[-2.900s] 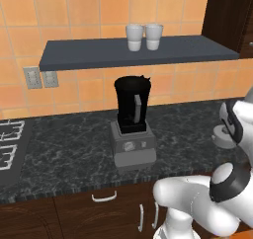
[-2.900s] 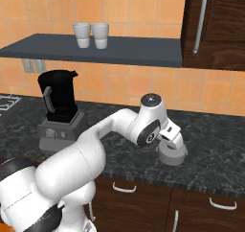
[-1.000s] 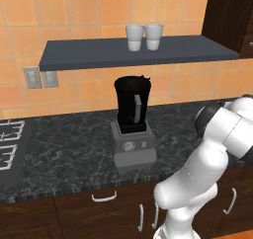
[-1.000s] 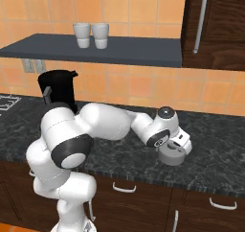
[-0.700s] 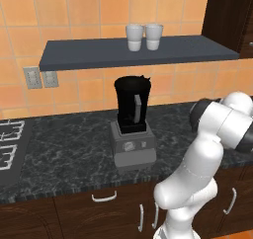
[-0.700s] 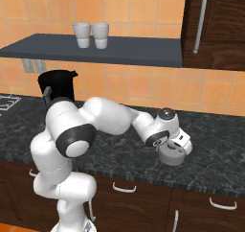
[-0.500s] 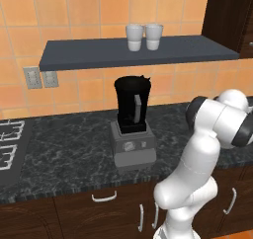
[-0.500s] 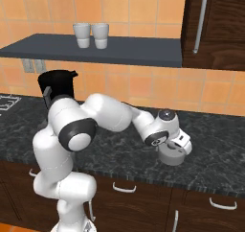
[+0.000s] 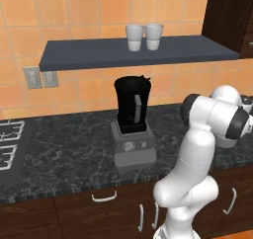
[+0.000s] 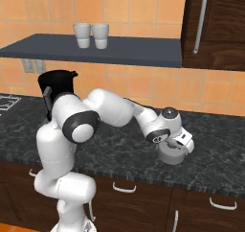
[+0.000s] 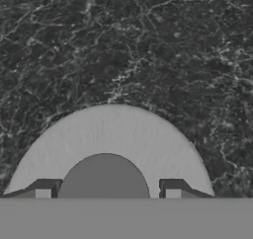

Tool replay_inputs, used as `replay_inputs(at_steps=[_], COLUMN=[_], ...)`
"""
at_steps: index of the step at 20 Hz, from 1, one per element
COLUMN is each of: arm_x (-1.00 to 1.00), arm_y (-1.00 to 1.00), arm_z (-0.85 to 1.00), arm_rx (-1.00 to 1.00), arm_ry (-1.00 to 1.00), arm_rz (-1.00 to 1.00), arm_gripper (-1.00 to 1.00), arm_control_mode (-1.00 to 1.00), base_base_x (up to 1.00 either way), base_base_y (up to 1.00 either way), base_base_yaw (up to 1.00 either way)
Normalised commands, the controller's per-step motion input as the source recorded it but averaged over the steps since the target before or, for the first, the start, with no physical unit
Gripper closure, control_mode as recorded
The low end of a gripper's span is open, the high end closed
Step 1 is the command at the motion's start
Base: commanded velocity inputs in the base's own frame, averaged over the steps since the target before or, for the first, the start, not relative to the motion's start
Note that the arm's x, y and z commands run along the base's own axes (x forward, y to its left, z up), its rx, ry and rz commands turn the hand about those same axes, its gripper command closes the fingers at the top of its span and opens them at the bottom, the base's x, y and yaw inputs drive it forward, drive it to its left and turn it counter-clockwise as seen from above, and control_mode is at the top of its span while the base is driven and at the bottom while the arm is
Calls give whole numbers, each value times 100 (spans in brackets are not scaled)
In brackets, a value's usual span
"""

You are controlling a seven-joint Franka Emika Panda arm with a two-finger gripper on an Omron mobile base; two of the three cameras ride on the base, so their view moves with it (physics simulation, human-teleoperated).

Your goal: Close the lid blender by securely placing the lid on top.

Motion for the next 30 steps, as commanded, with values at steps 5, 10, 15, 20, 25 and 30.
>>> replay_inputs(at_steps=[5, 10, 15, 20, 25, 30], arm_x=[0, 0, -2, -14, -19, -18], arm_y=[14, 4, 0, 3, 8, 19], arm_z=[-30, -6, 7, 79, 100, 100], arm_rx=[0, 0, 0, 1, 5, 6], arm_ry=[3, 0, 0, 0, -1, -5], arm_rz=[0, 0, 1, 0, 0, 0], arm_gripper=[100, 100, 100, 100, 100, 100], arm_control_mode=[-100, -100, -100, -100, -100, -100], base_base_x=[0, 0, 0, 0, 0, 0], base_base_y=[0, 0, 0, 0, 0, 0], base_base_yaw=[0, 0, 0, 0, 0, 0])
